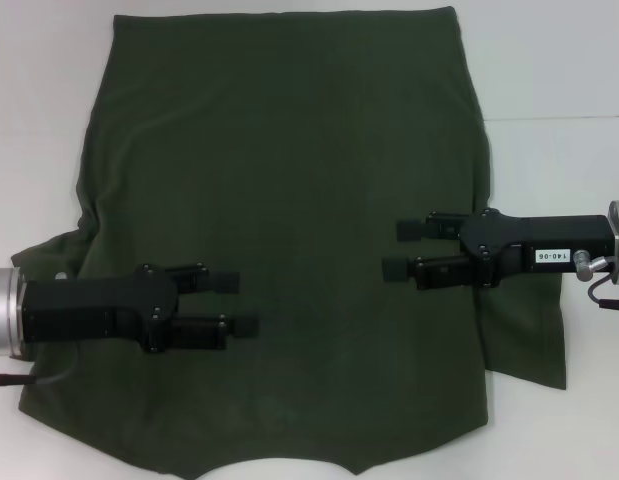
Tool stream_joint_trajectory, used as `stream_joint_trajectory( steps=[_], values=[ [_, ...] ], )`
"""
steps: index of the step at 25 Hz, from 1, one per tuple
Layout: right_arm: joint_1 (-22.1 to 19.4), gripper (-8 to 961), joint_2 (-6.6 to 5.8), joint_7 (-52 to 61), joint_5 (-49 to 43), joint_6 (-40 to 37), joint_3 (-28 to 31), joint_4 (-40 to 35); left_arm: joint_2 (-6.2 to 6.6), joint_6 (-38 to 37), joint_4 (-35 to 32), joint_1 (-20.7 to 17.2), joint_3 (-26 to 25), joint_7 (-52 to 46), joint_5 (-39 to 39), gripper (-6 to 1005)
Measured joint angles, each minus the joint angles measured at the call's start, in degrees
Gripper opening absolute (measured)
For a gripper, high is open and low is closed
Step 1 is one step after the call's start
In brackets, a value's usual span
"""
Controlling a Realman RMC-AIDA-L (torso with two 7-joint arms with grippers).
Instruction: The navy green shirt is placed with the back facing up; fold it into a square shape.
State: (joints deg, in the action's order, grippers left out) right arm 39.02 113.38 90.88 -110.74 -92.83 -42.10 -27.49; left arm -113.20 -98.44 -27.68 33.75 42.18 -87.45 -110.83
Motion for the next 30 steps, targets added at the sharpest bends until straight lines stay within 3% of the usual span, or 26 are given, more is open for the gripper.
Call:
stream_joint_trajectory(
  steps=[30],
  values=[
    [0.1,943,-0.01,0.0,0.0,-0.4,0.0,0.1,0.00,0.0,0.0,0.1,0.0,-0.1,-0.2,876]
  ],
)
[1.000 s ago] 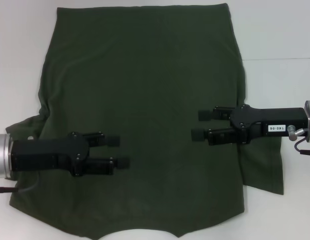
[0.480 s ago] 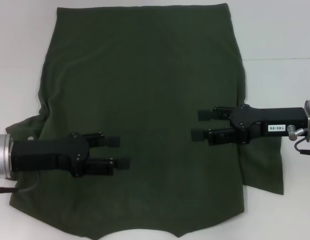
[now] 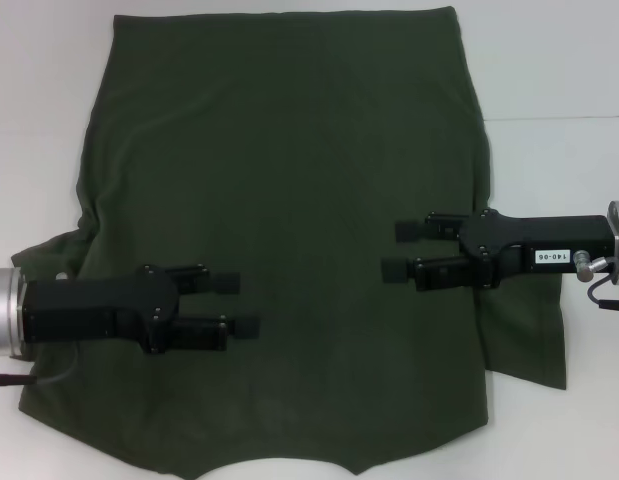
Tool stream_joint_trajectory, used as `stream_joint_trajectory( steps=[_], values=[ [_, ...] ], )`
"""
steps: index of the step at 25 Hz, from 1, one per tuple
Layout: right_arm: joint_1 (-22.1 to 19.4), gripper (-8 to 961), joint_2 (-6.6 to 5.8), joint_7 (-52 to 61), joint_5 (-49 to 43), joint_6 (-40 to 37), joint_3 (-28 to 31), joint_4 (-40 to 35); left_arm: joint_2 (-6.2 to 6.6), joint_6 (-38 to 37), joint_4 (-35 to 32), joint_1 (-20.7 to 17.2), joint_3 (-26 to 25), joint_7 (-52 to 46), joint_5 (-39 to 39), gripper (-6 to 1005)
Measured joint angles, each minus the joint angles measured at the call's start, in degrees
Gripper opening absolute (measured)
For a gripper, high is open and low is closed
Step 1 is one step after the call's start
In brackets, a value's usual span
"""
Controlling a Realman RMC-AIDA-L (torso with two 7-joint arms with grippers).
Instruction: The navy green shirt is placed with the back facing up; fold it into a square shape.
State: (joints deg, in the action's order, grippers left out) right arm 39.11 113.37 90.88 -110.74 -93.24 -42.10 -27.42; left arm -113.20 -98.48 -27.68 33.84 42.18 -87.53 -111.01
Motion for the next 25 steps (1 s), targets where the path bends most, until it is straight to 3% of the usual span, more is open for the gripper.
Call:
stream_joint_trajectory(
  steps=[25],
  values=[
    [-0.3,943,0.05,-0.2,0.0,-0.4,-1.4,0.0,0.00,-0.4,0.0,0.0,-0.1,0.0,-0.1,875]
  ],
)
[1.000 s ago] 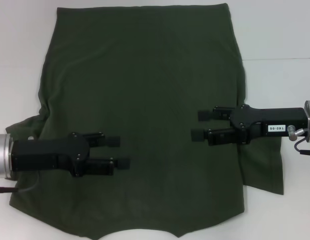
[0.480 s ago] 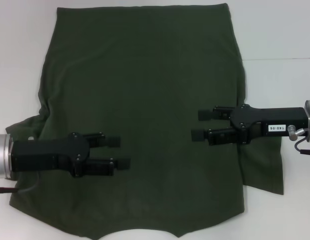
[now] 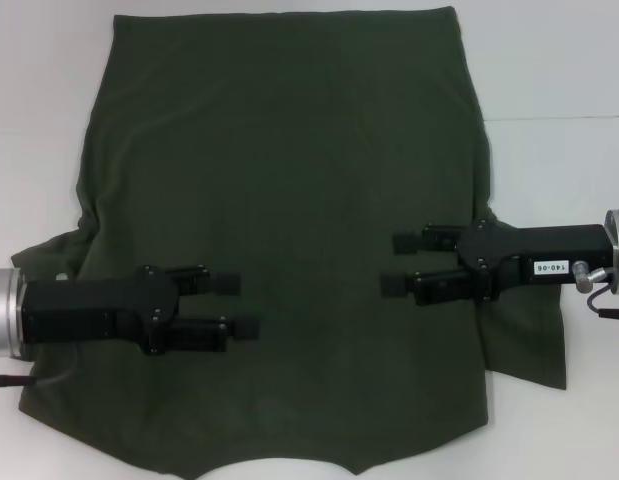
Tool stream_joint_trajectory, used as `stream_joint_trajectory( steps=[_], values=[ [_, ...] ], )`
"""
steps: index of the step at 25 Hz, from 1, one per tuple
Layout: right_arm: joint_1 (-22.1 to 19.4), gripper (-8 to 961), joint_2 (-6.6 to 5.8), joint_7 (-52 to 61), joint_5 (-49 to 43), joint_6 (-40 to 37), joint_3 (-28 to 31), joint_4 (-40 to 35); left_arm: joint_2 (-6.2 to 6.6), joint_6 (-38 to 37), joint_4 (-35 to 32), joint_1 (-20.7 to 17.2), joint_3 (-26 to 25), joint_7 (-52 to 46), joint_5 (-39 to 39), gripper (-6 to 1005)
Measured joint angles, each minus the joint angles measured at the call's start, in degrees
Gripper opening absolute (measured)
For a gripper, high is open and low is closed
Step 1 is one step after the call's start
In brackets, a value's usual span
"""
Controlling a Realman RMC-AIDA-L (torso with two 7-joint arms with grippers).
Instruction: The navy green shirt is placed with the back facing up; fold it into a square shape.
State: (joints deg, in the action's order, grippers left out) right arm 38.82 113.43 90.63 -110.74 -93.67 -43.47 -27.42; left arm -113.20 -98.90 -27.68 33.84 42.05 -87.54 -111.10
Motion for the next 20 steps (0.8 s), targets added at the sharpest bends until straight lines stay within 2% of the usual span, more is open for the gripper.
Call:
stream_joint_trajectory(
  steps=[20],
  values=[
    [-0.5,943,0.34,0.2,0.0,-0.7,-1.3,0.1,0.26,0.4,0.0,0.0,-0.5,-0.1,0.0,875]
  ],
)
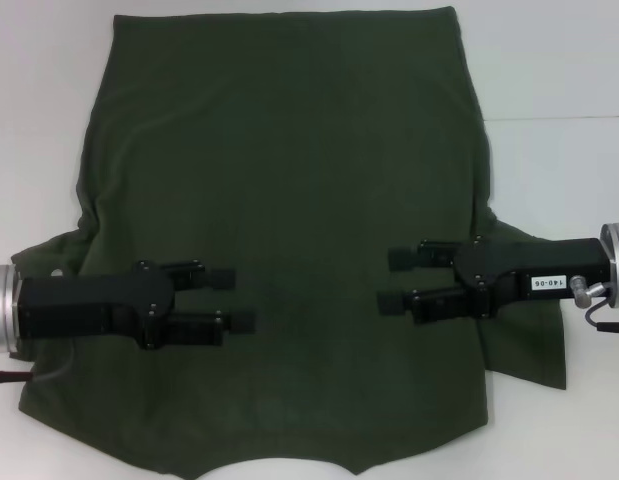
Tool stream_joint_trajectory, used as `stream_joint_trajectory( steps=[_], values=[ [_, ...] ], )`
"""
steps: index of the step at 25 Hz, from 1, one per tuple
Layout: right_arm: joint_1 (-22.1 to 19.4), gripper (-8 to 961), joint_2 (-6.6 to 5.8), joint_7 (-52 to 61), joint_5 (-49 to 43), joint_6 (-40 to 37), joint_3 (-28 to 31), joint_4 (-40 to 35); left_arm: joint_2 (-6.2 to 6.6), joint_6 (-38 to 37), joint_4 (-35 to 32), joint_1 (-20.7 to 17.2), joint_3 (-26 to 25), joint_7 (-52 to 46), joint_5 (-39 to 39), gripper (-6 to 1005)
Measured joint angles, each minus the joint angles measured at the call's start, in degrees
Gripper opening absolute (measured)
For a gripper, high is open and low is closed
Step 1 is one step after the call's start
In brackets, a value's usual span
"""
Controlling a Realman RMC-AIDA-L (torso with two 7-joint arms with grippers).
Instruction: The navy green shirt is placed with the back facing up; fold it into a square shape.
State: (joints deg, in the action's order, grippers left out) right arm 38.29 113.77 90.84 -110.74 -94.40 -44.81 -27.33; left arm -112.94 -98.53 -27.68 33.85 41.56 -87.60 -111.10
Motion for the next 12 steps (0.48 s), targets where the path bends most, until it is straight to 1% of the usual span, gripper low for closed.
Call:
stream_joint_trajectory(
  steps=[12],
  values=[
    [-0.4,943,0.14,0.0,0.0,0.0,-0.2,0.0,0.00,0.0,0.0,0.0,0.0,0.0,0.0,875]
  ],
)
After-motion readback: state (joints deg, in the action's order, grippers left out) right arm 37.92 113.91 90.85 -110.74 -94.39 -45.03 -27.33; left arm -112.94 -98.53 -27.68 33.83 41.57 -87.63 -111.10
